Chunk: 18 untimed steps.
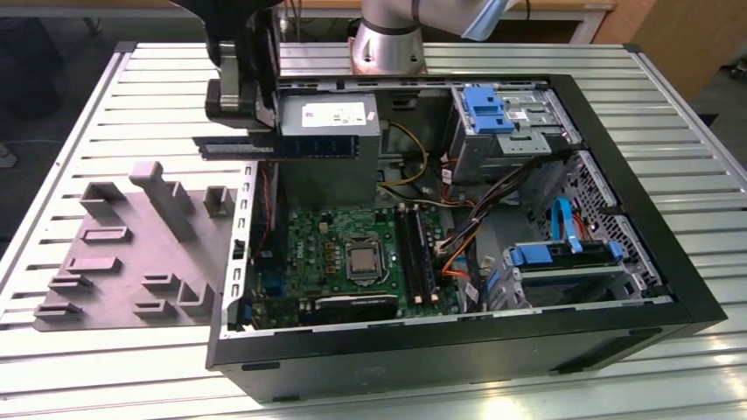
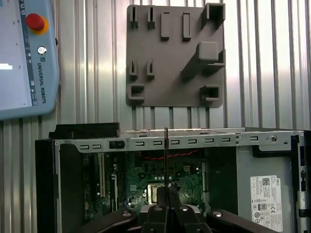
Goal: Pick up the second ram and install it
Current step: 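Pick up the second ram and move it above second insertion slot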
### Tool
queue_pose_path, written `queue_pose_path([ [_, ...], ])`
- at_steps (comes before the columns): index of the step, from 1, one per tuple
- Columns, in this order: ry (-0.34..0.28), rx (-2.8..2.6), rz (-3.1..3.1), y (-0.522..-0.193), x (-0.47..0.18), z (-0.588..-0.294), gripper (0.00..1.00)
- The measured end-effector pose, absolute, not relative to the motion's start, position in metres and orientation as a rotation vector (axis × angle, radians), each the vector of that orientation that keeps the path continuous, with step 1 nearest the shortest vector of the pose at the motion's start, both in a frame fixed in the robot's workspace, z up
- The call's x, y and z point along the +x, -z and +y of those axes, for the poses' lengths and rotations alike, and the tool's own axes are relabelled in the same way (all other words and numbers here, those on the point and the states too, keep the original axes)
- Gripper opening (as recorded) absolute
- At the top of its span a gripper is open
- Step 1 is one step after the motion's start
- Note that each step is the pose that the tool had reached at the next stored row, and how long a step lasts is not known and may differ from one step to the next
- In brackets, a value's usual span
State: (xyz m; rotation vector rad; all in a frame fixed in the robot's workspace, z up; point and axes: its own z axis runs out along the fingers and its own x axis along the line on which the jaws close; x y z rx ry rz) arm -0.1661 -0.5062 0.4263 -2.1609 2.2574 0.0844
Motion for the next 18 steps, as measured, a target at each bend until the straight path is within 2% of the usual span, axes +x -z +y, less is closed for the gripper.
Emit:
queue_pose_path([
  [18, -0.084, -2.161, 2.257, -0.426, -0.128, -0.506, 0.11],
])
